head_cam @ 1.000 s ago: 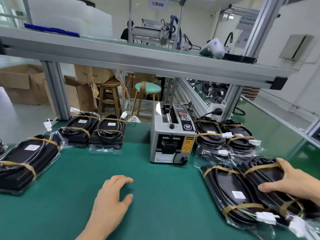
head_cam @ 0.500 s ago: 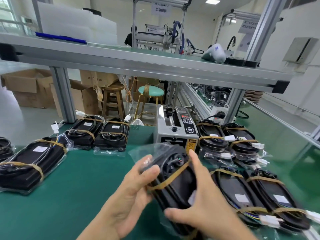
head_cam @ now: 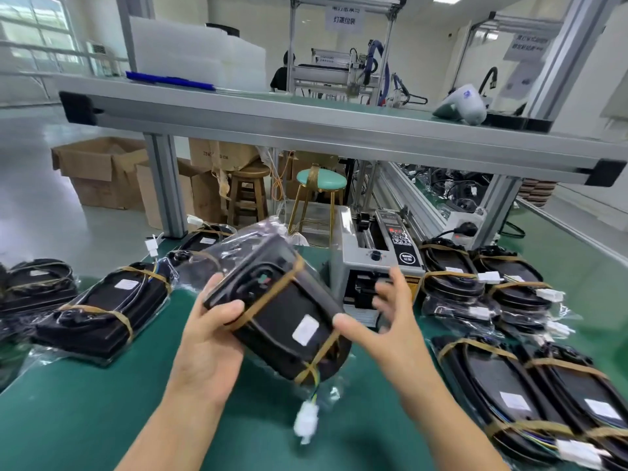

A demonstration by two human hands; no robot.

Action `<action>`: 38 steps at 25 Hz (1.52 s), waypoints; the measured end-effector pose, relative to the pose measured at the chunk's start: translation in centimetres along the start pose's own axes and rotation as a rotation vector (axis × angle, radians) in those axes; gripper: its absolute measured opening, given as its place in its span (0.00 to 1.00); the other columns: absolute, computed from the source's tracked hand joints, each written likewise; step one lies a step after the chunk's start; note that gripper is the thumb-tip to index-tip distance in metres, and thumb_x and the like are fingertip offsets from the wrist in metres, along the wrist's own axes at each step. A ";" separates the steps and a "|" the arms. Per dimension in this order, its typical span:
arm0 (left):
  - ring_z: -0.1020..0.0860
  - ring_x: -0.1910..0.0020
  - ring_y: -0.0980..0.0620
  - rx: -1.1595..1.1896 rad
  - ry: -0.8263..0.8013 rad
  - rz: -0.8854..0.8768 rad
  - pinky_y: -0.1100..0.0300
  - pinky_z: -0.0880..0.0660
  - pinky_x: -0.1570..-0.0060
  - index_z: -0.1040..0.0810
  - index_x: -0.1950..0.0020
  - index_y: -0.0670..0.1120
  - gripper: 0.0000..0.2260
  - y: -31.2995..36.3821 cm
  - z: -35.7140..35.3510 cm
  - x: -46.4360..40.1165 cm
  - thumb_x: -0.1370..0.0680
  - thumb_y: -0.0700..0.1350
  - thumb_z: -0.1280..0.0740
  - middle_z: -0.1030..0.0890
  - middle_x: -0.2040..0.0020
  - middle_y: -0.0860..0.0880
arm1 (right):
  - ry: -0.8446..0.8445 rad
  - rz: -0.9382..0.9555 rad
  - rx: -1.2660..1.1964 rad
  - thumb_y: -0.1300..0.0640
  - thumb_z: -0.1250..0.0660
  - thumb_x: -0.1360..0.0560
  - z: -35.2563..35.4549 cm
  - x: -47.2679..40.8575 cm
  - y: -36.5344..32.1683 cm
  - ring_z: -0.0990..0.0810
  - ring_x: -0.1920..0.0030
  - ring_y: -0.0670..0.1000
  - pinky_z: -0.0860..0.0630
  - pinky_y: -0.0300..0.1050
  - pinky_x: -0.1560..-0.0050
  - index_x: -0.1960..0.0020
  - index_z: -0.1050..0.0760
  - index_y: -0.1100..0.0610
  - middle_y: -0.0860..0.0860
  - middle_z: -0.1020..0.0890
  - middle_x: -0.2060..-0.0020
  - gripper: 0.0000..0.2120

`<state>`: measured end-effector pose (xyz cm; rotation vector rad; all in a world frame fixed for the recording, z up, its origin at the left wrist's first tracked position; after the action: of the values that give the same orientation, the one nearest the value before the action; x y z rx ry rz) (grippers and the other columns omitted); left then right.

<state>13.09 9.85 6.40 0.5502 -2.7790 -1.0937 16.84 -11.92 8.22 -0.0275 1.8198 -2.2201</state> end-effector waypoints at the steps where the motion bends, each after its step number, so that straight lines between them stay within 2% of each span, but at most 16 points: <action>1: 0.20 0.48 0.44 0.114 0.026 0.043 0.44 0.26 0.40 0.21 0.45 0.42 0.20 -0.6 0.6 -0.1 0.36 0.35 0.35 0.18 0.47 0.42 | -0.052 -0.115 -0.070 0.32 0.25 0.50 -0.7 0.4 0.9 0.32 0.32 0.42 0.36 0.41 0.37 0.26 0.51 0.34 0.40 0.35 0.29 0.58; 4: 0.18 0.53 0.46 0.089 0.048 0.048 0.50 0.21 0.50 0.20 0.46 0.41 0.19 -1.3 1.4 -0.2 0.35 0.34 0.36 0.18 0.50 0.42 | -0.044 -0.123 0.031 0.35 0.25 0.46 -1.8 1.3 1.5 0.37 0.30 0.40 0.38 0.44 0.32 0.27 0.47 0.36 0.37 0.38 0.27 0.52; 7: 0.19 0.51 0.48 -0.231 -0.065 -0.066 0.57 0.22 0.53 0.27 0.36 0.48 0.35 0.1 0.9 -0.5 0.42 0.30 0.31 0.17 0.48 0.45 | 0.051 0.462 0.364 0.46 0.27 0.35 -1.8 1.7 -5.0 0.39 0.28 0.40 0.42 0.46 0.27 0.33 0.35 0.38 0.32 0.34 0.32 0.33; 10: 0.18 0.48 0.47 -0.381 -0.268 -0.105 0.59 0.21 0.52 0.30 0.32 0.50 0.40 0.6 -0.7 -0.5 0.42 0.29 0.29 0.17 0.46 0.43 | -0.239 0.807 0.738 0.48 0.27 0.34 -5.0 1.4 -8.0 0.41 0.26 0.41 0.54 0.52 0.24 0.31 0.33 0.43 0.37 0.30 0.32 0.32; 11: 0.19 0.47 0.47 -0.405 -0.325 -0.114 0.58 0.21 0.51 0.31 0.31 0.50 0.42 0.8 -1.2 -0.4 0.42 0.29 0.28 0.18 0.45 0.43 | -0.290 0.773 0.833 0.46 0.26 0.34 -5.4 0.4 -7.9 0.43 0.26 0.40 0.56 0.56 0.24 0.29 0.35 0.43 0.38 0.31 0.31 0.36; 13: 0.19 0.45 0.46 -0.414 -0.398 -0.123 0.57 0.22 0.49 0.33 0.30 0.49 0.44 1.0 -1.8 -0.1 0.44 0.31 0.25 0.19 0.43 0.43 | -0.333 0.628 0.809 0.44 0.24 0.38 -4.7 -1.7 -7.3 0.38 0.30 0.39 0.46 0.56 0.25 0.28 0.37 0.42 0.37 0.31 0.33 0.41; 15: 0.20 0.44 0.46 -0.303 -0.347 -0.097 0.56 0.22 0.47 0.31 0.31 0.49 0.42 1.2 -1.4 0.0 0.45 0.32 0.28 0.19 0.41 0.45 | -0.379 0.430 0.525 0.46 0.20 0.40 -3.5 -3.1 -6.2 0.32 0.35 0.36 0.34 0.46 0.31 0.28 0.40 0.38 0.34 0.30 0.36 0.47; 19: 0.18 0.49 0.46 0.229 -0.032 0.074 0.46 0.22 0.46 0.20 0.48 0.45 0.19 -0.2 0.6 -0.5 0.38 0.38 0.35 0.19 0.45 0.43 | -0.295 -0.022 -0.167 0.48 0.20 0.43 -1.8 -2.3 -1.5 0.26 0.35 0.40 0.26 0.38 0.42 0.25 0.49 0.39 0.41 0.28 0.32 0.55; 22: 0.20 0.45 0.40 0.530 0.140 0.197 0.40 0.29 0.40 0.21 0.48 0.40 0.24 -2.1 1.1 -0.4 0.45 0.37 0.30 0.19 0.43 0.39 | -0.304 -0.198 -0.406 0.48 0.22 0.43 -4.6 0.6 1.6 0.18 0.44 0.44 0.20 0.47 0.46 0.32 0.34 0.44 0.44 0.19 0.41 0.43; 24: 0.21 0.43 0.39 0.530 0.147 0.258 0.42 0.32 0.39 0.20 0.48 0.38 0.24 -3.0 0.8 0.2 0.44 0.35 0.31 0.19 0.44 0.38 | -0.201 -0.223 -0.467 0.53 0.22 0.38 -5.9 1.2 2.3 0.17 0.46 0.50 0.19 0.53 0.47 0.38 0.28 0.50 0.47 0.16 0.47 0.30; 27: 0.21 0.50 0.46 0.159 0.210 0.278 0.50 0.31 0.40 0.25 0.48 0.43 0.17 -3.1 2.2 0.9 0.35 0.34 0.35 0.19 0.49 0.44 | -0.036 -0.178 -0.399 0.62 0.26 0.31 -4.0 -0.1 1.5 0.16 0.51 0.50 0.18 0.49 0.54 0.44 0.23 0.52 0.49 0.15 0.52 0.17; 30: 0.29 0.36 0.53 -0.587 0.373 -0.164 0.55 0.38 0.33 0.37 0.29 0.53 0.35 2.4 3.7 1.8 0.31 0.32 0.29 0.28 0.34 0.50 | -0.101 0.033 -0.154 0.61 0.25 0.33 -1.6 -1.7 -1.8 0.18 0.55 0.42 0.19 0.41 0.56 0.46 0.23 0.48 0.44 0.15 0.54 0.18; 32: 0.36 0.30 0.61 -0.977 0.162 -0.550 0.63 0.40 0.31 0.40 0.28 0.60 0.42 6.0 0.0 2.4 0.35 0.45 0.21 0.34 0.29 0.58 | -0.147 0.189 0.103 0.59 0.25 0.35 -1.4 -2.7 -4.1 0.18 0.50 0.42 0.21 0.42 0.47 0.42 0.23 0.47 0.43 0.15 0.52 0.23; 33: 0.37 0.30 0.63 -1.080 0.001 -0.618 0.66 0.40 0.32 0.40 0.28 0.62 0.43 6.6 -2.1 2.2 0.37 0.52 0.22 0.34 0.29 0.60 | -0.163 0.232 0.226 0.57 0.24 0.36 -1.7 -3.2 -4.9 0.18 0.48 0.44 0.23 0.46 0.43 0.40 0.24 0.47 0.43 0.16 0.51 0.25; 36: 0.29 0.35 0.64 -1.156 -0.299 -0.532 0.69 0.34 0.37 0.32 0.31 0.59 0.35 6.2 -5.8 0.1 0.36 0.57 0.23 0.25 0.36 0.60 | -0.294 0.286 0.455 0.57 0.23 0.36 -3.8 -4.0 -5.6 0.18 0.47 0.46 0.24 0.51 0.41 0.37 0.27 0.43 0.44 0.16 0.49 0.30; 38: 0.20 0.50 0.60 -1.004 -0.358 -0.401 0.66 0.27 0.48 0.20 0.45 0.54 0.16 5.5 -6.1 -1.1 0.33 0.50 0.25 0.16 0.51 0.54 | -0.372 0.301 0.558 0.57 0.24 0.36 -5.2 -3.9 -5.0 0.19 0.47 0.46 0.24 0.51 0.41 0.36 0.28 0.40 0.43 0.16 0.49 0.31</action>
<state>13.92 10.10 14.68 0.8014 -1.9165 -2.6001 18.64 -5.16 12.57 -0.0488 0.9148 -2.2336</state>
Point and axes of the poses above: each hand's wrist, its own x-axis away from the middle knuckle, its own z-axis out of the back of the hand, y = z × x, the point moved 7 cm from there along -x, towards the middle knuckle
